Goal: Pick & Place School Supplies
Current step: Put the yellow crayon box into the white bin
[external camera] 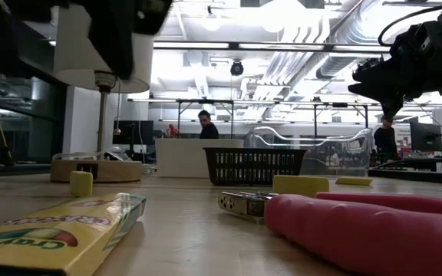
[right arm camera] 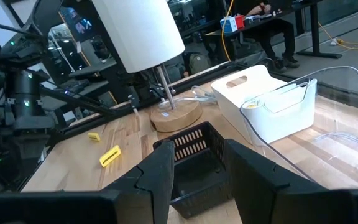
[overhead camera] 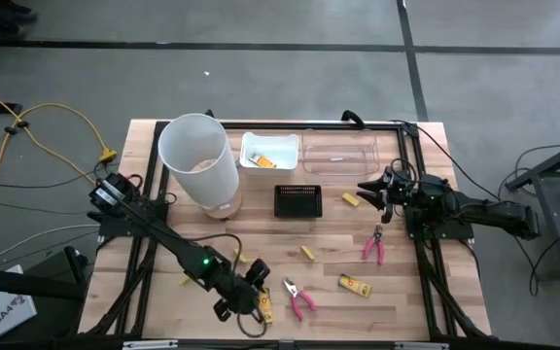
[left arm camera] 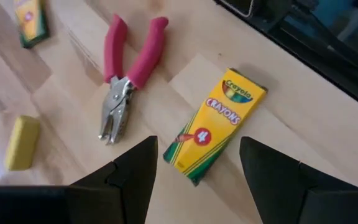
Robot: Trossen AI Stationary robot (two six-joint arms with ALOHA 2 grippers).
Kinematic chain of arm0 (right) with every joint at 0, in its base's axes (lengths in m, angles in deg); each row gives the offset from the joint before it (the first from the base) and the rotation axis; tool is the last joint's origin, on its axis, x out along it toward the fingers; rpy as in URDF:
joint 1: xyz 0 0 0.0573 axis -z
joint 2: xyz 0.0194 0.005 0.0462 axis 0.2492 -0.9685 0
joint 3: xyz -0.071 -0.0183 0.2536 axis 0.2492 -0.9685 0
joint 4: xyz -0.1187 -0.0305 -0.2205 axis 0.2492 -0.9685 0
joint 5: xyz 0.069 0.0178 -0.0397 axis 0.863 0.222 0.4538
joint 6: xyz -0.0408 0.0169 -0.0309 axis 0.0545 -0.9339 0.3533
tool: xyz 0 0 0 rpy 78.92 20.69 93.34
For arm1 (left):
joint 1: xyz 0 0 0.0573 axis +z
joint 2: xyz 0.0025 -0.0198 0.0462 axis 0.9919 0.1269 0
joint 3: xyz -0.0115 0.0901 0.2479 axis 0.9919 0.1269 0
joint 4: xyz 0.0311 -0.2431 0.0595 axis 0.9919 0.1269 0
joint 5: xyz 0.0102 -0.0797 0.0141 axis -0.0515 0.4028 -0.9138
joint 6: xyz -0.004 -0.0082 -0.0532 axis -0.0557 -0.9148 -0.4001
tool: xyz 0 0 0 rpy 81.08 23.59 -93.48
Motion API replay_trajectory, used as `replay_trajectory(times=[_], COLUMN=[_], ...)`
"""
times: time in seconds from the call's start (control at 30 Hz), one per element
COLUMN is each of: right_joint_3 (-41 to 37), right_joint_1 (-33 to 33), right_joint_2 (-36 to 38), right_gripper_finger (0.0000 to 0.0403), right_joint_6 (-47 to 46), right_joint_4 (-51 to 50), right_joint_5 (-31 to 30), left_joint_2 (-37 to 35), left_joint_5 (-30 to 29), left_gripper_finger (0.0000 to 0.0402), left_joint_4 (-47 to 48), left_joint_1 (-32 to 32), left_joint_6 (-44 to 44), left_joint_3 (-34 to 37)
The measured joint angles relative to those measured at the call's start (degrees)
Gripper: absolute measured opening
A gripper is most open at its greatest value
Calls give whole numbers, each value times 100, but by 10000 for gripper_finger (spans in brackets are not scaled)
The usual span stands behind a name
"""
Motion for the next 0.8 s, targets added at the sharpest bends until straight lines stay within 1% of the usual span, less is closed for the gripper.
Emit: replay_trajectory(times=[0.1,0.23,0.47,0.63,0.8], right_joint_3=[-1,0,-1,-1,-1], right_joint_1=[0,1,2,0,2], right_joint_2=[-1,0,0,0,0], right_gripper_finger=[133,133,133,133,133], right_joint_6=[-2,-1,0,-1,-2], right_joint_4=[6,-9,-8,-8,-10], right_joint_5=[-5,0,0,0,0], left_joint_2=[89,157,174,174,174], left_joint_5=[65,-24,-71,-75,-76], left_gripper_finger=[220,220,220,220,220], left_joint_4=[-46,-64,-61,-114,-164], left_joint_1=[13,1,-35,-54,6], left_joint_6=[38,41,-251,-271,-572], left_joint_3=[6,7,2,2,2])
